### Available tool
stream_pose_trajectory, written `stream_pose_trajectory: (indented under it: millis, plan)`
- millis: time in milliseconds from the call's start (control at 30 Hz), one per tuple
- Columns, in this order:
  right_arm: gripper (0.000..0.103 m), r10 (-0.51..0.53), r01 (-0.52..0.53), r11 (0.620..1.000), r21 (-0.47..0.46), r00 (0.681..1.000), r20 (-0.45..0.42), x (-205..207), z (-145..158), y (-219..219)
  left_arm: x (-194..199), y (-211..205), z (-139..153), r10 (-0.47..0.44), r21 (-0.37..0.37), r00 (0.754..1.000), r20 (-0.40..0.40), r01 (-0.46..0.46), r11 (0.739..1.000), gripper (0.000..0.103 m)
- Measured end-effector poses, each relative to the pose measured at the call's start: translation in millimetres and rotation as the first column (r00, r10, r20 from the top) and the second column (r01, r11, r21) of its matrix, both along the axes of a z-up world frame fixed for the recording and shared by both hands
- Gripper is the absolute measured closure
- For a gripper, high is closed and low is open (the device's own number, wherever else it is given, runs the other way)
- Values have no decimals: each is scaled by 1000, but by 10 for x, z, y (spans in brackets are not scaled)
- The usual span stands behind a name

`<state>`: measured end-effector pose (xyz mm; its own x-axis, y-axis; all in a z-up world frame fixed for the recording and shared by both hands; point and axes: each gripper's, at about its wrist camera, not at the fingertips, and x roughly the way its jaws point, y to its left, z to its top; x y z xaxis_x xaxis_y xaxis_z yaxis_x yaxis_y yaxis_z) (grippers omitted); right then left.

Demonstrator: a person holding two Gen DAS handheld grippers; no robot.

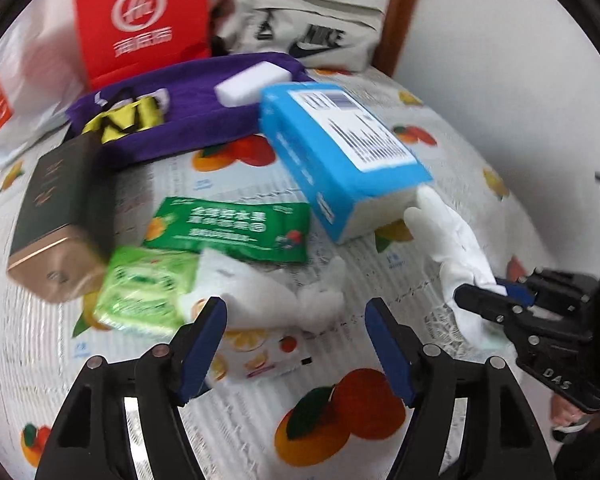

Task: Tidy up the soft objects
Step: 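Grasp the crumpled white tissue with the left gripper while the right gripper holds the glove, then carry the tissue with the left gripper onto the purple towel while the right gripper carries the glove there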

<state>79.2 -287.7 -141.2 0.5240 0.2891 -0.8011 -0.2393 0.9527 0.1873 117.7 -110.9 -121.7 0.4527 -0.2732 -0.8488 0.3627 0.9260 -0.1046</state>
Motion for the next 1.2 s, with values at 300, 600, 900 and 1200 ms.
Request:
stream_pose_trajectory:
  millis: [300,600,900,1200]
  plan:
    - [84,-11,12,1000,10,999,-46,20,-237,-39,57,-96,-226,6,110,1000,27,-9,994,48]
    - [89,-7,7,1000,-19,1000,-14,54,-240,71,138,209,-81,64,-26,997,33,-63,998,86]
    - [90,-1,1,1000,7,1000,-7,-22,-148,166,24,573,111,133,-79,989,65,-128,989,90]
    - [90,3,-4,999,41,1000,17,-96,40,258,-172,1028,223,242,-103,967,81,-233,967,90]
